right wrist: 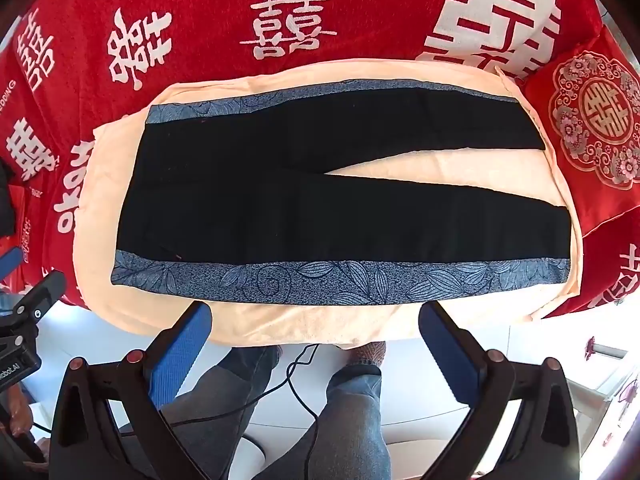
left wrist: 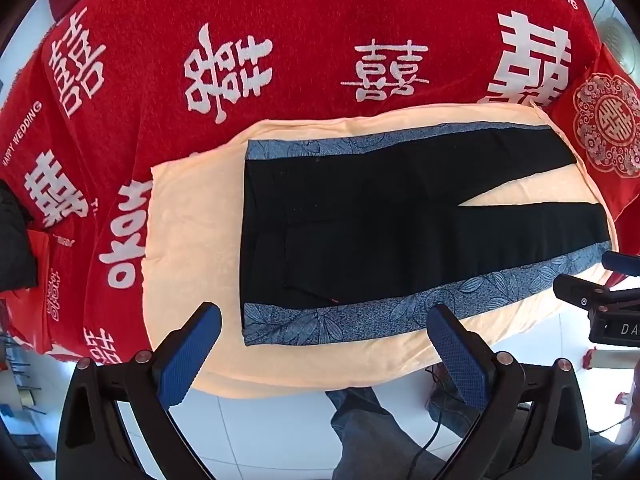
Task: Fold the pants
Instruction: 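Move both grippers toward the black trousers' cuff ends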
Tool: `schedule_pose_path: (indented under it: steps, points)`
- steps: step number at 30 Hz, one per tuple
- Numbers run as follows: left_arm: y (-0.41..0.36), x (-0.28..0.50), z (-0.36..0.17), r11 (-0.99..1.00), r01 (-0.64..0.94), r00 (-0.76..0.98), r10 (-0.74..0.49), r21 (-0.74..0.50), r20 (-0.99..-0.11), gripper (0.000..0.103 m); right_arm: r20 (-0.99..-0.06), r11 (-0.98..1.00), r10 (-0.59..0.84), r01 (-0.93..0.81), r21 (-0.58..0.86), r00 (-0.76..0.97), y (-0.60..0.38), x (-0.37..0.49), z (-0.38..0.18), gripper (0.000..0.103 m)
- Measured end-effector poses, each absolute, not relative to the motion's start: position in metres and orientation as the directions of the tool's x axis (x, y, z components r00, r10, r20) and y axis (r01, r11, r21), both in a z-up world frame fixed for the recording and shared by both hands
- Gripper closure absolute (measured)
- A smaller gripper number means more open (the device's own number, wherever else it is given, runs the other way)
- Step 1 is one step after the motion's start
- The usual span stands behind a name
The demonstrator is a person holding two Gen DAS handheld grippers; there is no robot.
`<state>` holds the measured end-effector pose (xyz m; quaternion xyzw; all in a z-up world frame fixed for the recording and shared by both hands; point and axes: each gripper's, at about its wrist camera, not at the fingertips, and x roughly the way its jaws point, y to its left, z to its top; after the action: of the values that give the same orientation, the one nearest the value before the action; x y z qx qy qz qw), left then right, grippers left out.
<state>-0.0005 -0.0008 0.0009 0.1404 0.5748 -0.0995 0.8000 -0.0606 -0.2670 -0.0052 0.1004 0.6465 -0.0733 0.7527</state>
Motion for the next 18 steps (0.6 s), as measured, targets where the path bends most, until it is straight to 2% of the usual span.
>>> schedule_pose_path:
  steps: [8,18]
  points:
    - [-0.002,-0.002,0.005,0.945,0.303,0.323,0.019,0.123,-0.946,0.000,-0.986,0.974,0.029,0.215,0.065,0.166,-0.276,-0.062,-0.005,0.000]
    - [-0.018,-0.039,0.002,0.992,0.080,0.272,0.067,0.092,-0.960,0.000,-0.984,0.981,0.080,0.165,0.106,0.157,-0.308,-0.079,-0.008,0.000]
